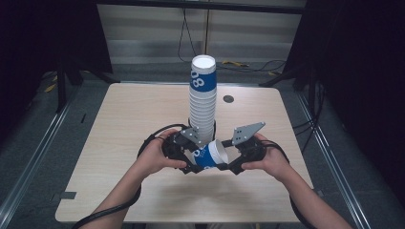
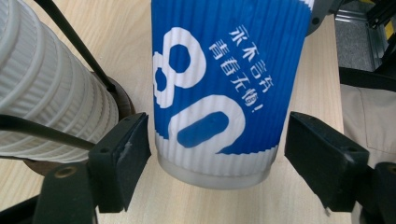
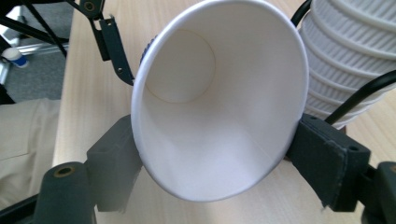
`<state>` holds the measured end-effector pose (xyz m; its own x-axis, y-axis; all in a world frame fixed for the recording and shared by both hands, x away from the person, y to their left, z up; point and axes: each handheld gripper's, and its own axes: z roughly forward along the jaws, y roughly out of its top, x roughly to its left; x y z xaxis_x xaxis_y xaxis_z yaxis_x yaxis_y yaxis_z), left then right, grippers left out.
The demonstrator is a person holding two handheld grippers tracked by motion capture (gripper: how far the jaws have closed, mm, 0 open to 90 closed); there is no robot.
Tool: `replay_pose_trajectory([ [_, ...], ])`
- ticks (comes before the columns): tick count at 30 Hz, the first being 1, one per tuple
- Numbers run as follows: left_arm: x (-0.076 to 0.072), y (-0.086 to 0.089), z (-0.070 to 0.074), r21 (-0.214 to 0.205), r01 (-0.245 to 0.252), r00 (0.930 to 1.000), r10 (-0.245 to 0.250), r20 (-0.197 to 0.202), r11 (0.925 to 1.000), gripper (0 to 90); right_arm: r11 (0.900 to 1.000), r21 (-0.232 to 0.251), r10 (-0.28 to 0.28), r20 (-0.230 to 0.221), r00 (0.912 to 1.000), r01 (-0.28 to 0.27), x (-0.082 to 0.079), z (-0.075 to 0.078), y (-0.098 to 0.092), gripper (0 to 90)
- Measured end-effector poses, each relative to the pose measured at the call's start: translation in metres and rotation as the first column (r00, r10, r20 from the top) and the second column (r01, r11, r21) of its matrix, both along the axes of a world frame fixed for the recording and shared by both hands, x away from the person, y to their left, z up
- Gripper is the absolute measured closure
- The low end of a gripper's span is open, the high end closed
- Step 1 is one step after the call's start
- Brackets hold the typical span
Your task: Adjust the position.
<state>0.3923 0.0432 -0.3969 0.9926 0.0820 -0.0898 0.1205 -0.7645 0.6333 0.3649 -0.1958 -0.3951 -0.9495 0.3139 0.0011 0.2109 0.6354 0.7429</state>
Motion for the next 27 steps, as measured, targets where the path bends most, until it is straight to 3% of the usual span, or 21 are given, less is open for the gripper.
replay_pose_trajectory([
  [8,0.0,0.001,-0.002,0.034,-0.012,0.9999,0.012,0.012,0.9993,21.9,0.9997,-0.021,-0.012,-0.002,0.9999,0.012,0.0,0.0,-0.001,21.0],
  [16,0.0,0.004,-0.006,0.077,-0.051,0.9985,0.049,0.022,0.9957,19.4,0.9939,-0.081,-0.076,-0.011,0.997,0.075,0.003,-0.002,-0.01,20.9],
  [22,-0.001,0.004,-0.008,0.091,-0.068,0.9975,0.066,0.027,0.9936,17.6,0.9781,-0.146,-0.152,-0.015,0.9882,0.149,0.006,-0.001,-0.019,20.6],
  [27,-0.002,0.005,-0.007,0.075,-0.062,0.9979,0.06,0.025,0.9953,17.1,0.9544,-0.197,-0.232,-0.016,0.9726,0.224,0.008,-0.001,-0.029,20.4],
])
